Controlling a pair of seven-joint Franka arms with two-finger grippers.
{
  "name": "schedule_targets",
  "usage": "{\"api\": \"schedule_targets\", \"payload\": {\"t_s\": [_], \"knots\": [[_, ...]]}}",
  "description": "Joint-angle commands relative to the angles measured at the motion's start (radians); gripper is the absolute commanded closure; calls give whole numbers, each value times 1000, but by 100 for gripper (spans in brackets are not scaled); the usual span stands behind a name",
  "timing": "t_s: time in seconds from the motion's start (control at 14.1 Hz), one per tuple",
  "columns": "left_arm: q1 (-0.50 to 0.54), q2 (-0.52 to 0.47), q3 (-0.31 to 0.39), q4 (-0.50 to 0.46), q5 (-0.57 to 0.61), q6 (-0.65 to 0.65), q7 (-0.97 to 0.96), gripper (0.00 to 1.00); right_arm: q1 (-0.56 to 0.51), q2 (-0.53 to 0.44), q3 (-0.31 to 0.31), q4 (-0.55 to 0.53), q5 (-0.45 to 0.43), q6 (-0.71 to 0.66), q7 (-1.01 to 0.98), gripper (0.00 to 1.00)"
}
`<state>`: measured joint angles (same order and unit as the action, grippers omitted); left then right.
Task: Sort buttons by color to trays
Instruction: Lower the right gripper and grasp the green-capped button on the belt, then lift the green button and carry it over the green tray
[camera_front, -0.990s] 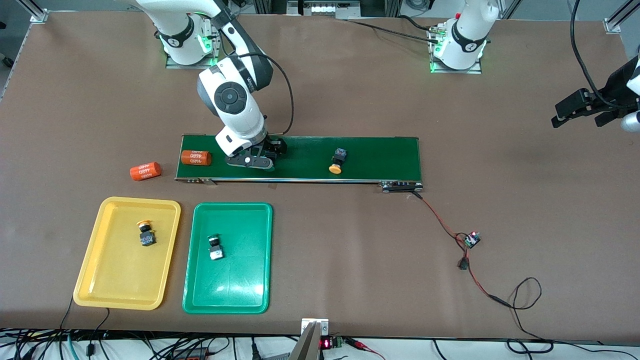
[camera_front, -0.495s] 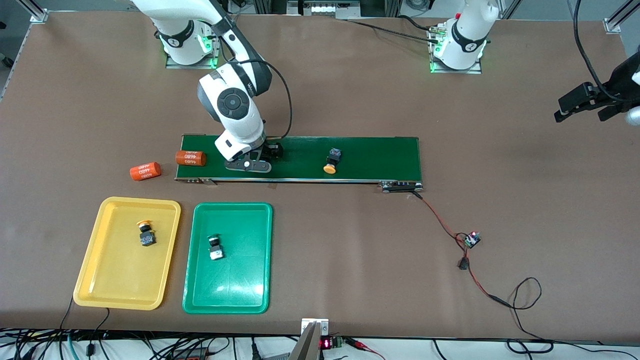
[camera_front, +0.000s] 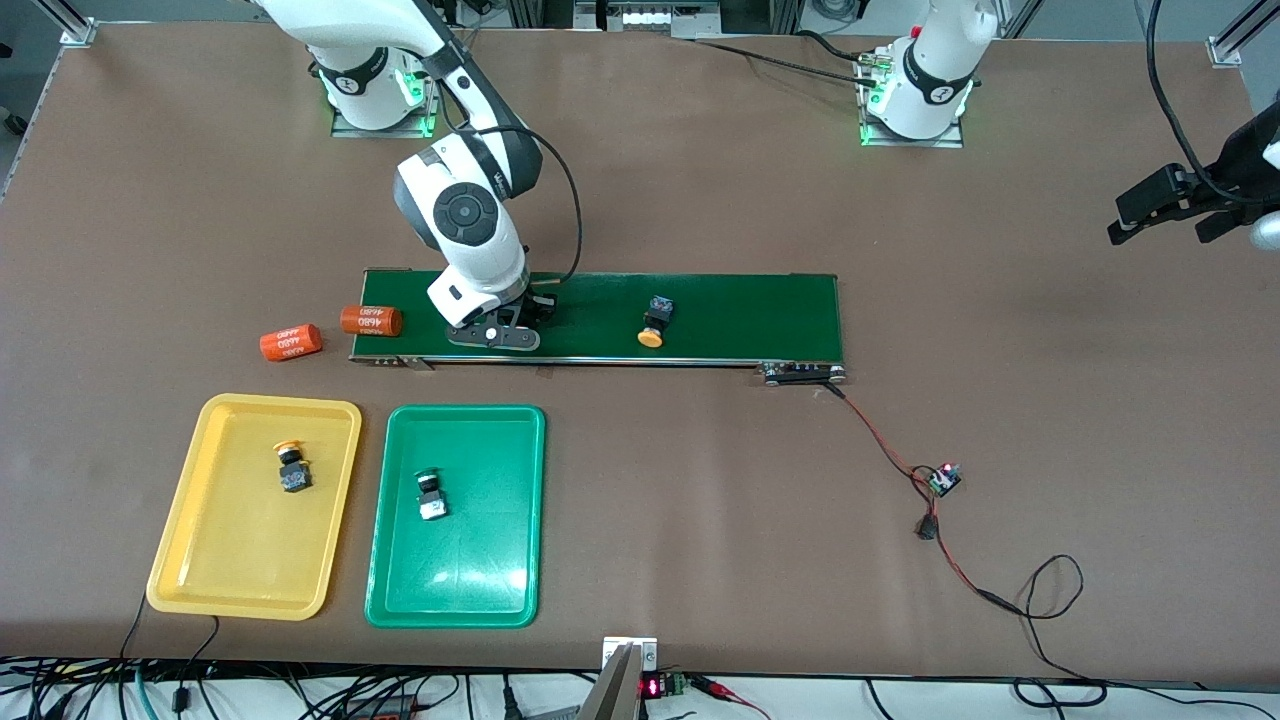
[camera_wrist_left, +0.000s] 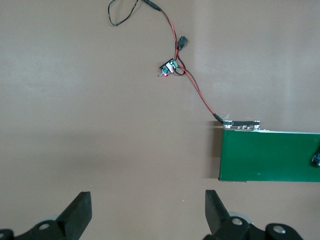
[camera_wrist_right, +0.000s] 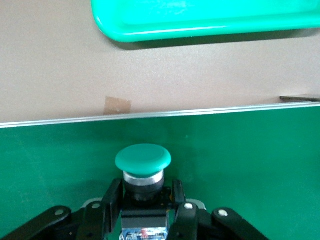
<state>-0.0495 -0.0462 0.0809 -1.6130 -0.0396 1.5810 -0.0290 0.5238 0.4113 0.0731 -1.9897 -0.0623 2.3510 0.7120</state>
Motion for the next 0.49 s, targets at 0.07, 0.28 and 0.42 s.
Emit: {"api": "schedule_targets", "payload": {"t_s": [0.07,0.28,0.42], "knots": [[3,0,-3,5,17,17,17,0,-7,-3,-16,41,-27,-50,-6,70],[3,-1,3,4,17,17,17,0,-24,-31,-24,167,-40,-287,-149,70],[2,0,0,7,17,17,17,0,-24,-40,-59,236,-40,-376,-242,70]]}}
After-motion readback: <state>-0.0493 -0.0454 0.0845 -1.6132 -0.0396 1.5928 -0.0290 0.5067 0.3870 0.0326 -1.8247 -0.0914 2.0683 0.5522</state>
